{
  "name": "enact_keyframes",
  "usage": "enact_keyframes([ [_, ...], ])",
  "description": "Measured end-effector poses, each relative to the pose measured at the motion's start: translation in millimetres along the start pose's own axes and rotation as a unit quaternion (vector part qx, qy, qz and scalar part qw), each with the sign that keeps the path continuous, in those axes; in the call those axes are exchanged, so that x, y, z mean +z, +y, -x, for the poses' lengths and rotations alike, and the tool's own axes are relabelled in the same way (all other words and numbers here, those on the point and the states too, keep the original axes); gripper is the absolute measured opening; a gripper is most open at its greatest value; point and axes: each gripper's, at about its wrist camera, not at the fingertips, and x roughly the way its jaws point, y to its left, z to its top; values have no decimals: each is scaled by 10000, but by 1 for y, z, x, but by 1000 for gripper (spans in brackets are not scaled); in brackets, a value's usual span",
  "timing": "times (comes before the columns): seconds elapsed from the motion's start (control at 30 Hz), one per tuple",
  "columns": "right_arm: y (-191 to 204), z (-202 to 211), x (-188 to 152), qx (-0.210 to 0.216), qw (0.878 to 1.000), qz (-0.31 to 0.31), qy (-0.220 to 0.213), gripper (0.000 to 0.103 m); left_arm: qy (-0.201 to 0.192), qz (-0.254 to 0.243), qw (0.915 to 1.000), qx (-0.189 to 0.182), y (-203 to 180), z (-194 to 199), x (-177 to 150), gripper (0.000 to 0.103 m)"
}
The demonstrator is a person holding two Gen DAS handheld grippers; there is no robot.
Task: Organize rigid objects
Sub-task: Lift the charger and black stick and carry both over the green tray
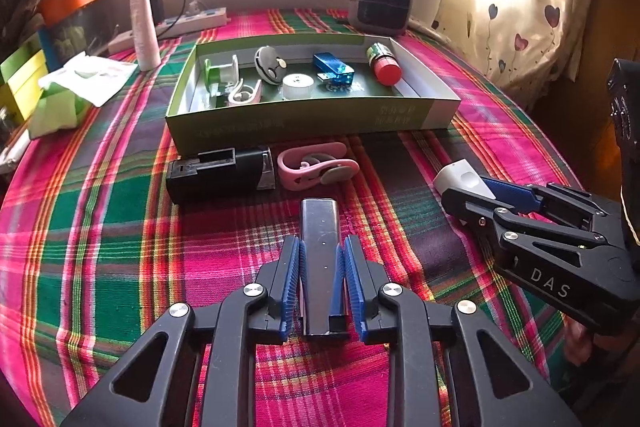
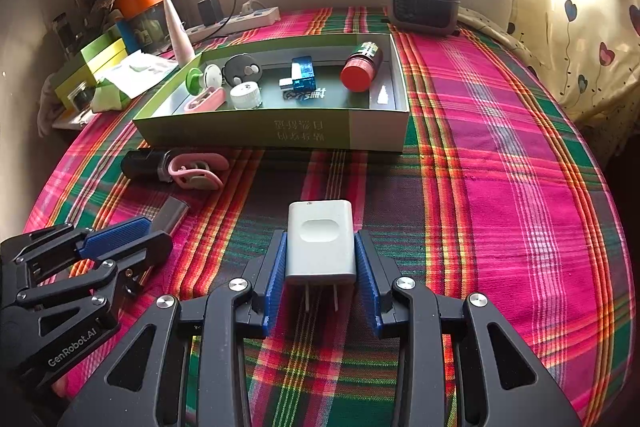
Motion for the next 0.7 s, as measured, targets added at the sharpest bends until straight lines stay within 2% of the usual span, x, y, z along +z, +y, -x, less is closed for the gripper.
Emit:
enact_keyframes([
  [0.7, 2, 6, 6, 75, 9999, 65, -140, 35, -185, -35, 9998, -115, 1, 11, 8, 22],
])
